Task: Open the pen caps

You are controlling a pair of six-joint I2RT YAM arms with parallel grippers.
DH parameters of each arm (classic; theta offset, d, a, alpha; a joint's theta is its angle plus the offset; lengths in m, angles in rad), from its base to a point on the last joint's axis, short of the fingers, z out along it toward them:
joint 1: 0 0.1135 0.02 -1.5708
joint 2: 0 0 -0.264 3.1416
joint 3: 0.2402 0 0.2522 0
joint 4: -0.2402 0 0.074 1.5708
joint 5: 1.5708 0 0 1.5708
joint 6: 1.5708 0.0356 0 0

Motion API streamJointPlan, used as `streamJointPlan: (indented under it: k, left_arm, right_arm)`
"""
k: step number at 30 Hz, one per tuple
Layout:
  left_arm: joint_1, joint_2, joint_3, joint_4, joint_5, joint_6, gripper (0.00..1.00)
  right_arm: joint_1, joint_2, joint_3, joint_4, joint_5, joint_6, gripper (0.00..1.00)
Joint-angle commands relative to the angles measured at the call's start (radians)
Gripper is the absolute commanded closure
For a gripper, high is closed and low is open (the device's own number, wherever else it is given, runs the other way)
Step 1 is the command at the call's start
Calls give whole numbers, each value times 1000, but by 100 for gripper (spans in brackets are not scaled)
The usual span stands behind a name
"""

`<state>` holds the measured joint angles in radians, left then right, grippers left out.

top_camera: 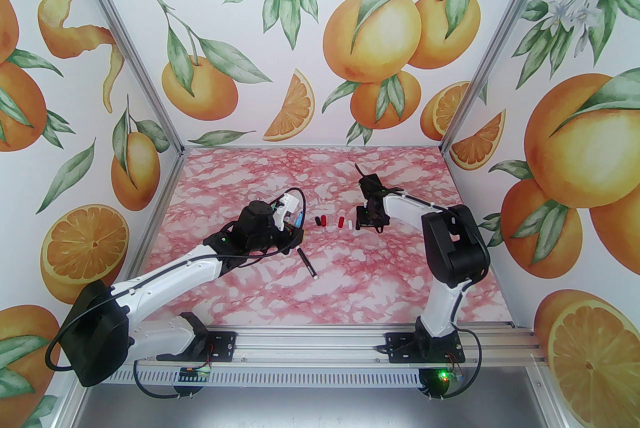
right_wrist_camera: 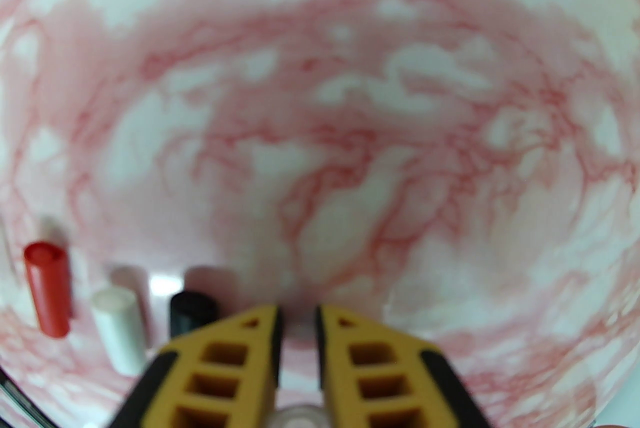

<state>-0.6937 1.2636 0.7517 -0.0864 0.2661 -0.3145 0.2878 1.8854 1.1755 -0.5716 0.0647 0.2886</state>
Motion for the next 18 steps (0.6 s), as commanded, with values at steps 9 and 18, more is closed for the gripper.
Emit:
streamJointPlan:
  k: [9, 18]
  left_arm:
    - [6, 20, 42, -24, 2, -16, 97]
    - [6, 29, 44, -27, 2, -23, 96]
  right_arm:
    - [-7, 6, 1, 39, 7, 15, 67]
    - [-5, -14, -11, 46, 1, 28, 58]
